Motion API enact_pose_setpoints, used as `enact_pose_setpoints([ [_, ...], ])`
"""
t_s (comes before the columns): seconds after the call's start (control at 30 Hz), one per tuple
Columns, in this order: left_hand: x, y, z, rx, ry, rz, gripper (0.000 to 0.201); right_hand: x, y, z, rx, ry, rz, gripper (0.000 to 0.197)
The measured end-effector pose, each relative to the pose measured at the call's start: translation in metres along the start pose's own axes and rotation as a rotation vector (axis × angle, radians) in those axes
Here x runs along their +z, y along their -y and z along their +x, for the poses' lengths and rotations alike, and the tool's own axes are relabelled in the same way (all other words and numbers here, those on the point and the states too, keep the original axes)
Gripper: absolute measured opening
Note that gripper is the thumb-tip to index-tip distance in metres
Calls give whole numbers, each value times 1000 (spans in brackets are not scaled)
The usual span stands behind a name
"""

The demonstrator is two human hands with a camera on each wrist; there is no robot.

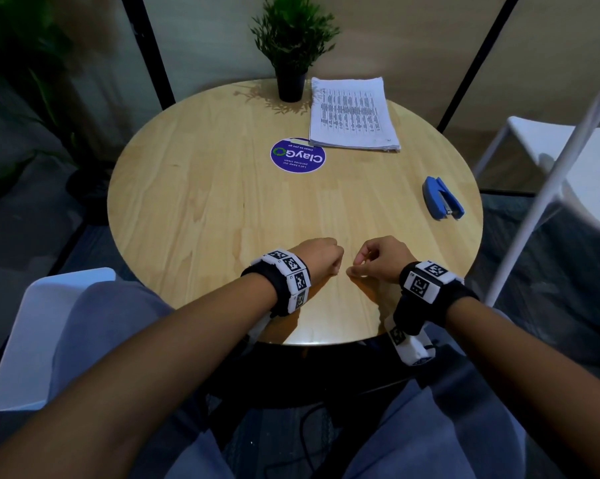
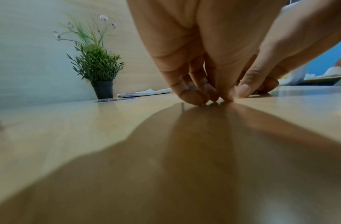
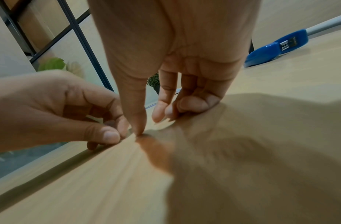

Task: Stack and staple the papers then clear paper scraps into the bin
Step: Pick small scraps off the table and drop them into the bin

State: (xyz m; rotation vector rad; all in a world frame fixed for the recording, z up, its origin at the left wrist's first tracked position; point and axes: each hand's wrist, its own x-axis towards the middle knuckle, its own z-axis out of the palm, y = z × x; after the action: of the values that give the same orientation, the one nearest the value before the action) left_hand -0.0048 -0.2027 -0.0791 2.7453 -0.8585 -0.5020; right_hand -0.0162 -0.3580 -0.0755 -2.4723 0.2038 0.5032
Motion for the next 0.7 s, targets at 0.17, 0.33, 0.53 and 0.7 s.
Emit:
enact_pose_setpoints([
  [0.17, -6, -2, 1, -30, 62, 50, 19, 0, -1, 0, 1, 3, 5, 17],
  [0.33, -7, -9, -9, -50, 87, 80, 22, -1, 0, -3, -1, 4, 17, 19],
  [0.53, -7, -13, -11, -163, 82, -17, 26, -1, -1, -9, -2, 24, 41, 18],
  [0.7, -17, -1, -13, -238, -3, -175, 21, -2, -5, -14, -16, 32, 43, 15],
])
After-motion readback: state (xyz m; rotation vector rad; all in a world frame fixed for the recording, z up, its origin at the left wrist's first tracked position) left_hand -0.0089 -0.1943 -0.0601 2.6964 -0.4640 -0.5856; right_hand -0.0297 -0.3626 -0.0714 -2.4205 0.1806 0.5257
